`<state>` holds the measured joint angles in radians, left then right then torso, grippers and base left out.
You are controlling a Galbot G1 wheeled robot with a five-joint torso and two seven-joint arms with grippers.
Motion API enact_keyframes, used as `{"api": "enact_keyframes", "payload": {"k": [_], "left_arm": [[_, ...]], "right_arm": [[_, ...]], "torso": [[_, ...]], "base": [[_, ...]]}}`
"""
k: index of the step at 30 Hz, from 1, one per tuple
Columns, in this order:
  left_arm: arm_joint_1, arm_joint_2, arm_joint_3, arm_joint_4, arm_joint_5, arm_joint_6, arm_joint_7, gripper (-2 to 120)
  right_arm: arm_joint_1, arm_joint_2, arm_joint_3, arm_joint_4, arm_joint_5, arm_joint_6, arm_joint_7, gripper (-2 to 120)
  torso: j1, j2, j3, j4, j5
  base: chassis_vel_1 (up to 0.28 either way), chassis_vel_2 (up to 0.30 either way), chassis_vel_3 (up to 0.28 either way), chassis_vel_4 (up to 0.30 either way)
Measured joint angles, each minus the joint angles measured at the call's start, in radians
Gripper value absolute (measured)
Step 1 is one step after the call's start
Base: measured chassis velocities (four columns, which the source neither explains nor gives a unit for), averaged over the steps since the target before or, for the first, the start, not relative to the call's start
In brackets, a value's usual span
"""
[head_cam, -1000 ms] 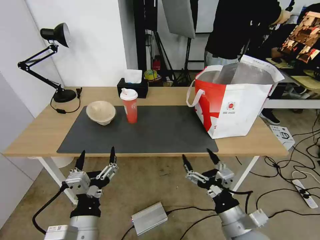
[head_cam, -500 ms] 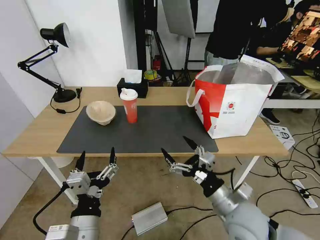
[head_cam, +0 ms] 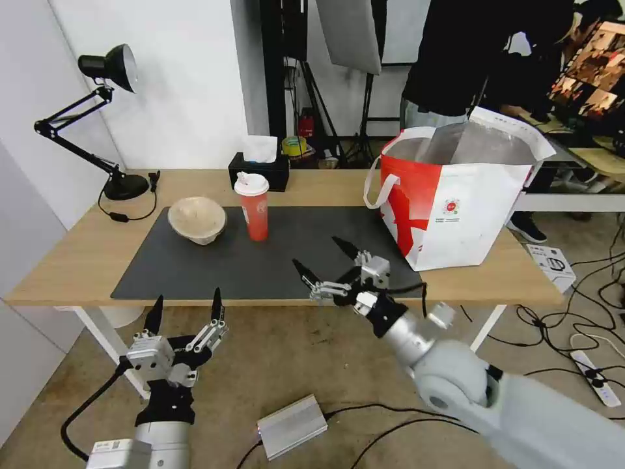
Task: Pick up the trash from the table and place it into the takeout bag.
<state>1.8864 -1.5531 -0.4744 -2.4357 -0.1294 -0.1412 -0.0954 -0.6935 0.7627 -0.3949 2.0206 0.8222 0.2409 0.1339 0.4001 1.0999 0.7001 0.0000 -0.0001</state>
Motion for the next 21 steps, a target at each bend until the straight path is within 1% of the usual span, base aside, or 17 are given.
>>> {"api": "enact_keyframes", "payload": {"k": [6, 8, 10, 12, 21], "left_arm": [[0.0, -0.001, 0.003, 0.002, -0.006, 0.001, 0.0, 100], [-0.003, 0.0, 0.002, 0.006, -0.012, 0.002, -0.001, 100], [-0.003, 0.0, 0.001, 0.007, -0.014, 0.002, -0.002, 100], [-0.005, 0.0, 0.001, 0.008, -0.016, 0.003, -0.003, 100], [-0.006, 0.008, -0.003, 0.01, -0.021, 0.003, -0.004, 100]], "right_arm": [[0.062, 0.033, -0.042, -0.05, 0.021, -0.001, -0.003, 100], [0.105, 0.059, -0.069, -0.069, 0.075, -0.011, 0.007, 100], [0.12, 0.067, -0.076, -0.079, 0.082, -0.012, 0.008, 100], [0.166, 0.092, -0.098, -0.112, 0.115, -0.016, 0.014, 100], [0.238, 0.147, -0.135, -0.185, 0.145, -0.025, 0.016, 100]], "torso": [[0.0, 0.0, 0.0, 0.0, 0.0], [0.0, 0.0, 0.0, -0.0001, 0.0], [0.0, 0.0, 0.0, -0.0001, -0.0001], [0.0, 0.0, 0.0, 0.0, 0.0], [0.0, 0.0, 0.0, 0.0, 0.0]], "base": [[0.0, 0.0, 0.0, 0.0], [0.0, 0.0, 0.0, 0.0], [0.0, 0.0, 0.0, 0.0], [0.0, 0.0, 0.0, 0.0], [0.0, 0.0, 0.0, 0.0]]}}
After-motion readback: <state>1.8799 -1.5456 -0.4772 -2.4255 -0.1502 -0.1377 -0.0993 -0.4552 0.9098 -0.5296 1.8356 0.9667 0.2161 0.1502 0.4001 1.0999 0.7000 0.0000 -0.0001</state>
